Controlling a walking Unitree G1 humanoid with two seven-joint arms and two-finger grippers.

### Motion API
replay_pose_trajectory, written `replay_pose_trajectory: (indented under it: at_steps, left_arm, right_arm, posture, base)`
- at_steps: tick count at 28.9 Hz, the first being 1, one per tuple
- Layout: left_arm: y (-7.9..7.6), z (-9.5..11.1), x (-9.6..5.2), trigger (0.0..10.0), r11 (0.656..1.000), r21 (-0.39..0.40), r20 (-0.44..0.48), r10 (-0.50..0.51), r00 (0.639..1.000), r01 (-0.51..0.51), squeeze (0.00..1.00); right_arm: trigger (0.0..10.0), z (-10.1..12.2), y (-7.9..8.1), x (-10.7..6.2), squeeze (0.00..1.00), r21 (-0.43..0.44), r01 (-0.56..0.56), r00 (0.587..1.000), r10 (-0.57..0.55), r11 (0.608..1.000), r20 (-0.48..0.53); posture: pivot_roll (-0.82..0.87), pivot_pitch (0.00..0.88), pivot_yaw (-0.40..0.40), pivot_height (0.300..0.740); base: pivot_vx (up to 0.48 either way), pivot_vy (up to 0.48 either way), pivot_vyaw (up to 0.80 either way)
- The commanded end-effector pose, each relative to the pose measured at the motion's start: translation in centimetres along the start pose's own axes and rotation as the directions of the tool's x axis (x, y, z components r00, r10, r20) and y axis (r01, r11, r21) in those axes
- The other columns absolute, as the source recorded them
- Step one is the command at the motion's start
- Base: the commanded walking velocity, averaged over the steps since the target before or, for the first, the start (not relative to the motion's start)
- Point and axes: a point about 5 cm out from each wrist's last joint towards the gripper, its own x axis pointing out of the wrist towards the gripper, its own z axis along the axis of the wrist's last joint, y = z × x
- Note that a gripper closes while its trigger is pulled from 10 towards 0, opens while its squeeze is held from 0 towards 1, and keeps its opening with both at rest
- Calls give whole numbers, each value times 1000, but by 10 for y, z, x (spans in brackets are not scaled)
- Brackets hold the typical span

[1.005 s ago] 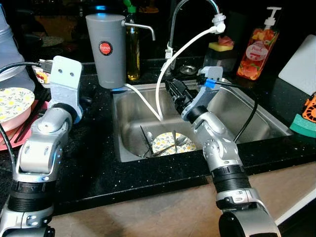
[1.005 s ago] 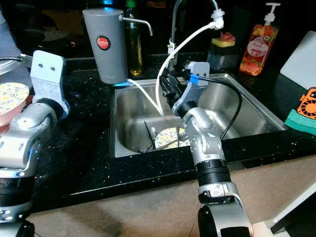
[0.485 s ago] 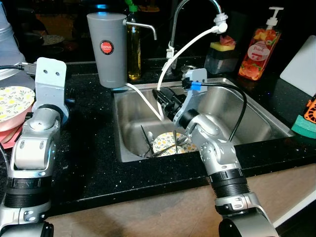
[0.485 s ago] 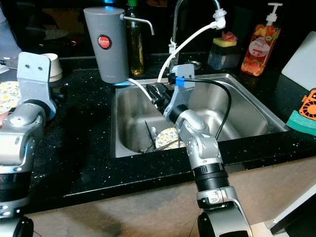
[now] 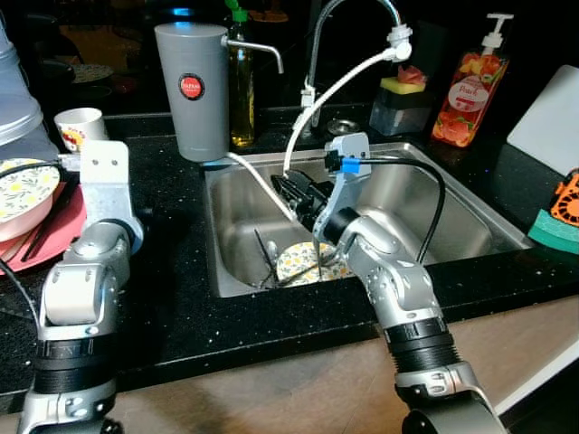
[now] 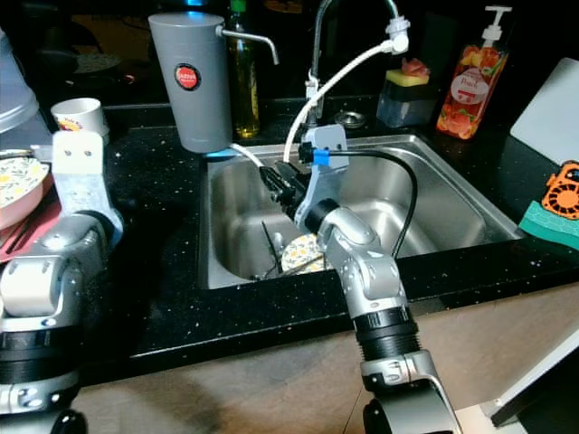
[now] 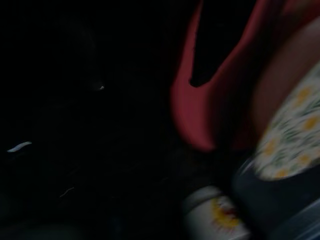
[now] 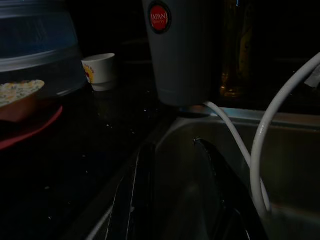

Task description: Kitchen organization

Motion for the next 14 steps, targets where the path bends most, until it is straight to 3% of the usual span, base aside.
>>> replay_pose_trajectory:
  at_steps: [1, 2, 3, 5, 6, 7, 9, 10, 14]
  left_arm:
    - [5, -8, 2, 10000, 996, 86, -17, 14, 1000, -12, 843]
    - [5, -8, 2, 10000, 996, 86, -17, 14, 1000, -12, 843]
    - [10, -9, 3, 10000, 991, 129, -14, 33, 999, -31, 1000]
    - [20, -8, 3, 10000, 972, 226, 2, 73, 997, -72, 1000]
    - [20, -8, 3, 10000, 972, 226, 2, 73, 997, -72, 1000]
    - [23, -6, 3, 10000, 951, 295, 13, 90, 996, -90, 192]
    - [24, -6, 3, 10000, 944, 318, 16, 91, 996, -92, 192]
    - [23, -7, 3, 10000, 936, 344, 9, 76, 997, -74, 0]
    - [20, -16, 5, 10000, 931, 364, -47, 36, 998, -17, 0]
  right_arm:
    - [10000, 1, 4, 0, 0, -7, -25, 1000, 25, 1000, -13]
    - [10000, 1, 4, 0, 0, -7, -25, 1000, 25, 1000, -13]
    - [10000, 1, 5, 0, 0, -5, -32, 999, 32, 999, -16]
    - [10000, 1, 8, -1, 0, 9, -66, 997, 66, 998, -32]
    - [10000, 1, 8, -1, 0, 9, -66, 997, 66, 998, -32]
    - [10000, -1, 12, -1, 0, 8, -105, 993, 105, 994, -49]
    - [10000, -1, 13, -2, 0, 3, -121, 991, 121, 993, -55]
    - [10000, -2, 15, -2, 0, 1, -133, 989, 133, 991, -62]
    - [10000, -3, 18, -2, 0, -7, -148, 986, 147, 989, -72]
  posture:
    - [-6, 66, -25, 740]
    - [-6, 66, -25, 740]
    - [-6, 66, -25, 740]
    - [-5, 63, -28, 740]
    - [-5, 63, -28, 740]
    - [-4, 62, -31, 740]
    - [-3, 63, -31, 740]
    - [-3, 64, -32, 740]
    - [-5, 66, -31, 740]
  base:
    - [0, 0, 0]
    - [0, 0, 0]
    - [0, 0, 0]
    - [0, 0, 0]
    - [0, 0, 0]
    - [0, 0, 0]
    - [0, 0, 0]
    - [0, 0, 0]
    - [0, 0, 0]
